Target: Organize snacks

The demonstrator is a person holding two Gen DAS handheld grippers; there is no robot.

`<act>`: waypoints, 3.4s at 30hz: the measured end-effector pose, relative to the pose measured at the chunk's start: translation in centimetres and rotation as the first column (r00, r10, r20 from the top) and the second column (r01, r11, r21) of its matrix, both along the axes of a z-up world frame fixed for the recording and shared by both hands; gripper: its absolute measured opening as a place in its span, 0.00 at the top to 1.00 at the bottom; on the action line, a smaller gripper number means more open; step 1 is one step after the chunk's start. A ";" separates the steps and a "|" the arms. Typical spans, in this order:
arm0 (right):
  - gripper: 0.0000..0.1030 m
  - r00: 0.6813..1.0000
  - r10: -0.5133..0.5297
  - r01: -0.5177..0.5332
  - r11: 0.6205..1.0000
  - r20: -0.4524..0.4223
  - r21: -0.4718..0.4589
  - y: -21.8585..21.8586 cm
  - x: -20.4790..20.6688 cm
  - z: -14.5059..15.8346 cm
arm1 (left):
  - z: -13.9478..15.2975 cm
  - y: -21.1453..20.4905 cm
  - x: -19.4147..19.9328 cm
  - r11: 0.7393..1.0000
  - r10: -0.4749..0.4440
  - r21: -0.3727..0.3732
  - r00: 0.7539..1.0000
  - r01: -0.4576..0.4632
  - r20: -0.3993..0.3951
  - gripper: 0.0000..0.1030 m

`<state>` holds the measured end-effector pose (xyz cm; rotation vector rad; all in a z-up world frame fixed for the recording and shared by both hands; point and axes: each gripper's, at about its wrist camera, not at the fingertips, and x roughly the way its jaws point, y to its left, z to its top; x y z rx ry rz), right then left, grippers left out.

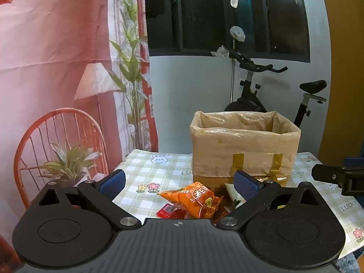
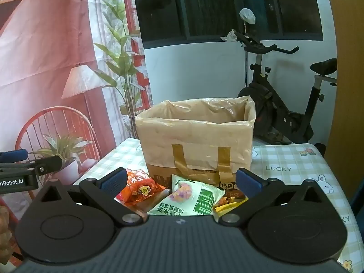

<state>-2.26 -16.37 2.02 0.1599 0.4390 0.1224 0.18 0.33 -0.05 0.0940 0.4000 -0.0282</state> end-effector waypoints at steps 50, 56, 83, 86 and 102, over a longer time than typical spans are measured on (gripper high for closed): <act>0.00 1.000 0.006 -0.006 1.000 0.005 0.001 0.3 -0.4 -0.4 | 0.0 0.4 -0.9 1.000 0.011 -0.007 1.000 -0.011 0.015 0.01; 0.00 1.000 0.005 -0.005 1.000 0.004 0.002 0.4 -0.4 -0.4 | 0.0 0.4 -0.9 1.000 0.012 -0.007 1.000 -0.011 0.014 0.01; 0.00 1.000 0.008 -0.008 1.000 0.002 0.002 0.3 -0.4 -0.5 | -0.3 0.6 -0.9 1.000 0.010 -0.016 1.000 -0.010 0.005 0.01; 0.00 1.000 0.008 -0.008 1.000 0.002 0.002 0.3 -0.4 -0.5 | -0.3 0.7 -0.8 1.000 0.011 -0.021 1.000 -0.011 0.002 0.01; 0.00 0.999 -0.016 0.014 0.998 0.042 0.057 -0.7 0.7 -5.8 | -4.6 3.5 2.0 0.983 0.142 -0.133 0.986 -0.130 0.091 0.01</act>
